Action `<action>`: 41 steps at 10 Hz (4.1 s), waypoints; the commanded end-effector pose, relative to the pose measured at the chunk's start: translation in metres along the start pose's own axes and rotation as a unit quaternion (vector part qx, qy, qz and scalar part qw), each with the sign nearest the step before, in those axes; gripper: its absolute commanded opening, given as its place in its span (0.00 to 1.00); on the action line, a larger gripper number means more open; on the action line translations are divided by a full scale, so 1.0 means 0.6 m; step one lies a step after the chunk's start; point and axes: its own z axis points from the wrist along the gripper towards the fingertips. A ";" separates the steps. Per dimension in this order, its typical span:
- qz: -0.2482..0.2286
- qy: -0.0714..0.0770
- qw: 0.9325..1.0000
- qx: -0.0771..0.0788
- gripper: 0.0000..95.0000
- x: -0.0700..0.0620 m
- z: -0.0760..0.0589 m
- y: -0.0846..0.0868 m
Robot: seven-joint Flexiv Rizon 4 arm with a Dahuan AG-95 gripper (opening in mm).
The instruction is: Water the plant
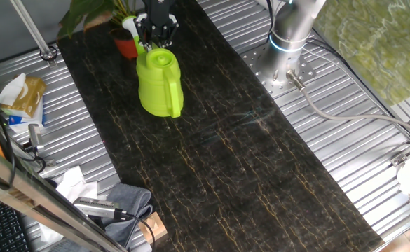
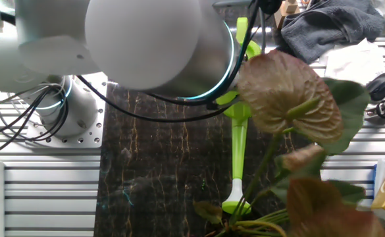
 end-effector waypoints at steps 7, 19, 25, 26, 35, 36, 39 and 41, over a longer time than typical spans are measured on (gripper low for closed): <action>-0.010 0.043 0.999 -0.009 0.00 -0.002 0.005 0.005; -0.040 0.115 0.992 -0.021 0.00 -0.002 0.018 0.011; -0.030 0.120 0.992 -0.026 0.00 -0.004 0.020 0.012; -0.026 0.121 0.992 -0.028 0.00 -0.006 0.022 0.013; -0.020 0.135 0.990 -0.033 0.00 -0.025 0.027 0.019; -0.019 0.136 0.990 -0.033 0.00 -0.027 0.028 0.020; -0.016 0.138 0.990 -0.033 0.00 -0.034 0.032 0.022; -0.014 0.142 0.989 -0.032 0.00 -0.039 0.036 0.024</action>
